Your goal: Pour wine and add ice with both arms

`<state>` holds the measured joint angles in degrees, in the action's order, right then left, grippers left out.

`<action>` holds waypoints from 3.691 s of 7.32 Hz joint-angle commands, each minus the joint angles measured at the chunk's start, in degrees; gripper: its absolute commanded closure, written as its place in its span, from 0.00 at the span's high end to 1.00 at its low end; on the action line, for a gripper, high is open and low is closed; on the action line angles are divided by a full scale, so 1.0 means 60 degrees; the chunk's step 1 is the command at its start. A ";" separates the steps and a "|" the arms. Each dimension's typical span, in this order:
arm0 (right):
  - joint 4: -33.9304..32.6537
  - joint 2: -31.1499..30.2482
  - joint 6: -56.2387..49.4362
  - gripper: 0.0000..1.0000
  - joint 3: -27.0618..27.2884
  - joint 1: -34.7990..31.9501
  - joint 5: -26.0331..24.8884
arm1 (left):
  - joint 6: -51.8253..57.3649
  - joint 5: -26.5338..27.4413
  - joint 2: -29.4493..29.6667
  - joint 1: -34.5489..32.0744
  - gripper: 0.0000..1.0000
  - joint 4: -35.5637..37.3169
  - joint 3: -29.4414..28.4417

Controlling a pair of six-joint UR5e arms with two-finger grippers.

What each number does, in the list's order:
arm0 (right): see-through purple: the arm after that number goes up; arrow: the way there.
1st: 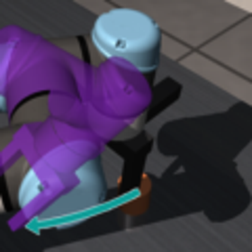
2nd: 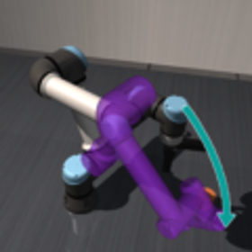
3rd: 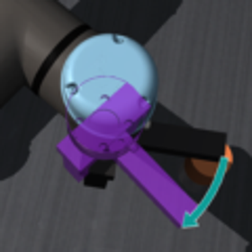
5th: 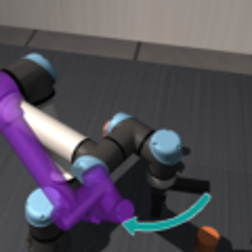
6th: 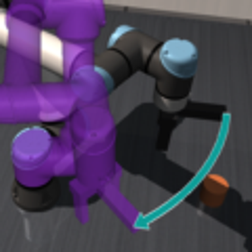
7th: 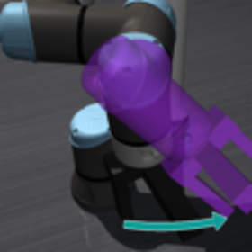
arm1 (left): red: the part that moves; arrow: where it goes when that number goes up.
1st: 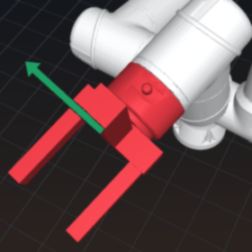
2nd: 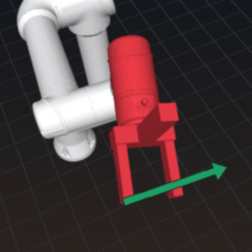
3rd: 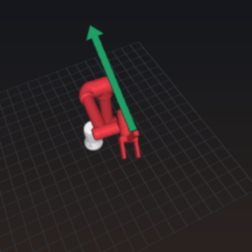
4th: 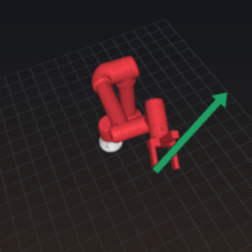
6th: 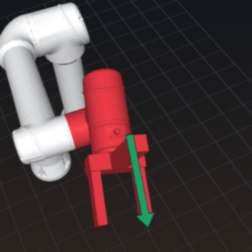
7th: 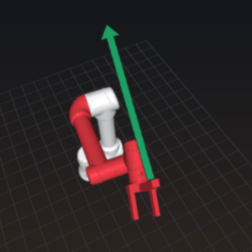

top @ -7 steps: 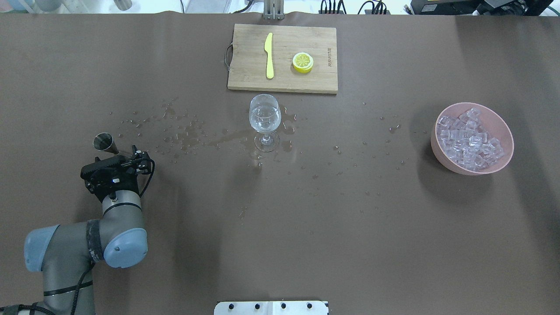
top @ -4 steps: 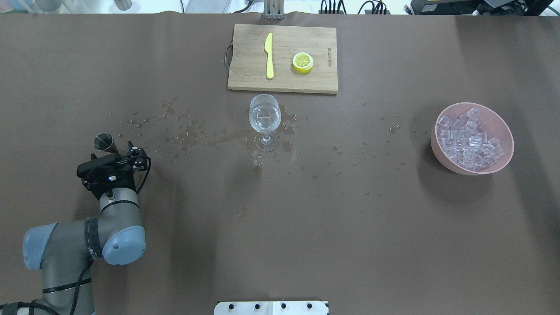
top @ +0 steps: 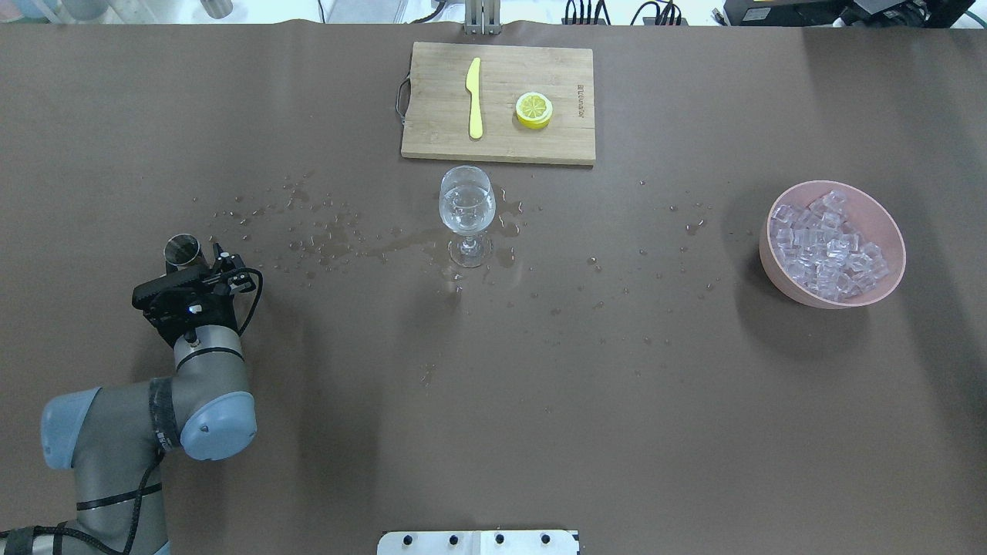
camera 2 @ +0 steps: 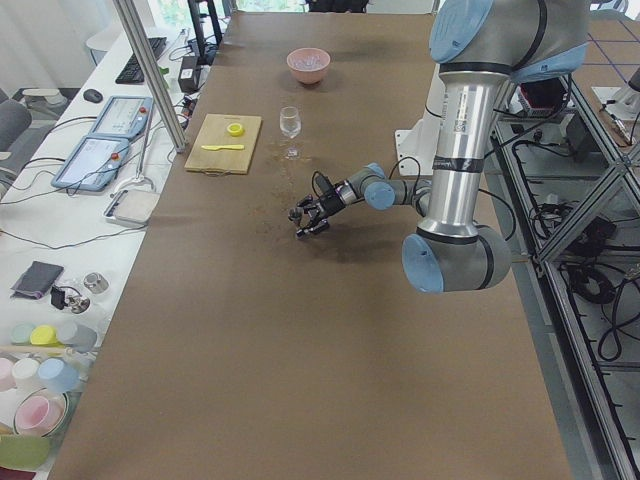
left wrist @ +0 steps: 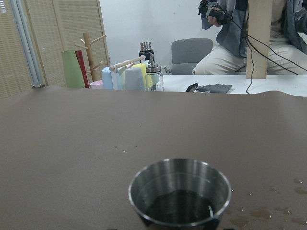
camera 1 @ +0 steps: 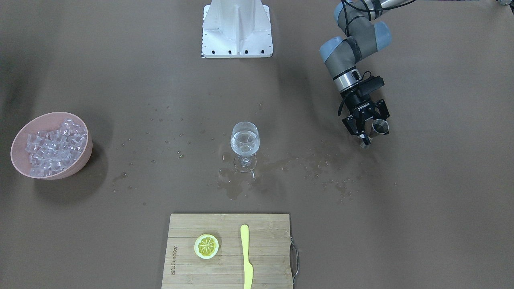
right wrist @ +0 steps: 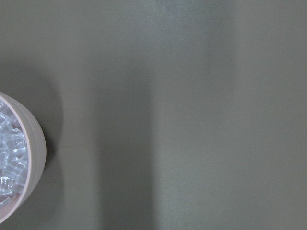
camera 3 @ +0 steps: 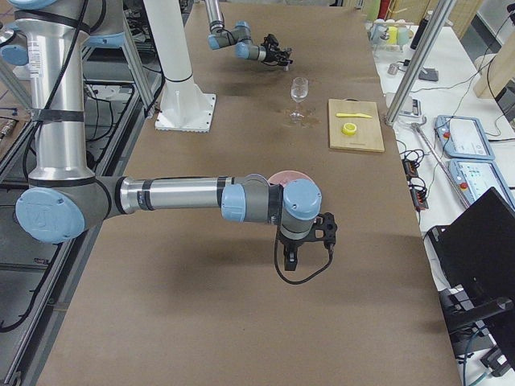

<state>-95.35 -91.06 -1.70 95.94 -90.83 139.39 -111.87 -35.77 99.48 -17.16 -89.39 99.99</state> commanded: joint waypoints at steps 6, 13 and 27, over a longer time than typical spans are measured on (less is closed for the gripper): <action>-0.0031 -0.0014 0.0020 1.00 0.0006 0.0007 0.0045 | 0.1125 -0.0014 0.0118 -0.0858 0.00 -0.0014 0.1714; -0.0060 0.0132 0.0035 1.00 -0.0023 0.0109 0.0031 | 0.6813 0.0235 0.1643 -0.0846 0.00 -0.3084 0.2101; -0.0031 0.0147 0.0035 1.00 -0.0067 0.0153 0.0075 | 1.3223 -0.7570 0.4454 -0.2134 0.00 -0.0665 0.2364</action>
<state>-95.54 -90.18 -1.49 95.53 -90.06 139.83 -34.40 -79.44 125.13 -29.47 -97.82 114.27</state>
